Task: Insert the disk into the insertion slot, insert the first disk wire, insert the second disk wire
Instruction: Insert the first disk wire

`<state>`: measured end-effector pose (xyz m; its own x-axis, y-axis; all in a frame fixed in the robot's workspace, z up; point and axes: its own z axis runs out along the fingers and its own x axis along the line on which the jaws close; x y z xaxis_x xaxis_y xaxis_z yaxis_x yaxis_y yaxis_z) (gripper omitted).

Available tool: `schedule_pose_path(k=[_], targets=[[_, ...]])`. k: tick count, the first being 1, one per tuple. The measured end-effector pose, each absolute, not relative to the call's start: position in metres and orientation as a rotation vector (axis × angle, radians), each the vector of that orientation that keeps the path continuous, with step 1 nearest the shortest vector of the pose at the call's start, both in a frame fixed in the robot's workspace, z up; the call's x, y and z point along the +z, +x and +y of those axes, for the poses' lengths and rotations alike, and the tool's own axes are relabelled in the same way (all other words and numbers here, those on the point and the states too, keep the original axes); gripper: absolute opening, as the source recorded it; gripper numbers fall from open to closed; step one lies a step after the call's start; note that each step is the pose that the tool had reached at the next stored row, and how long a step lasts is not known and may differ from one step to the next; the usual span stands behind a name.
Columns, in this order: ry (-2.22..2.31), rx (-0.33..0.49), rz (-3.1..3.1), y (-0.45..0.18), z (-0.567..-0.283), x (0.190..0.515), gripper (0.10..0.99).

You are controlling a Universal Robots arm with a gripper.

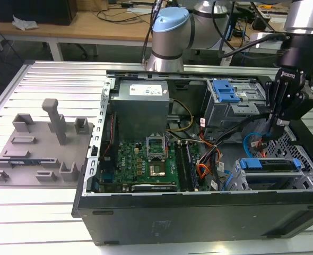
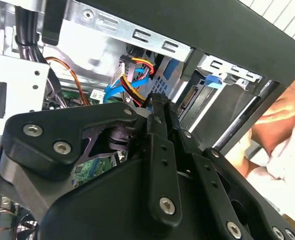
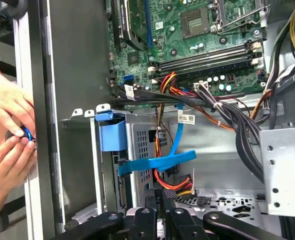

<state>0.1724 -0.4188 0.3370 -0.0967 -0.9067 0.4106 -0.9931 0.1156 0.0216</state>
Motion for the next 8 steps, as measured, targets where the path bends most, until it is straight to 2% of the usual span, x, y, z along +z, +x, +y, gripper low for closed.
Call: schedule_pose_path(k=[4,8], targets=[[1.905,0.299,-2.125,0.173,-0.441,0.34,0.165],[1.916,0.28,-2.135,0.172,-0.451,0.348,0.165]])
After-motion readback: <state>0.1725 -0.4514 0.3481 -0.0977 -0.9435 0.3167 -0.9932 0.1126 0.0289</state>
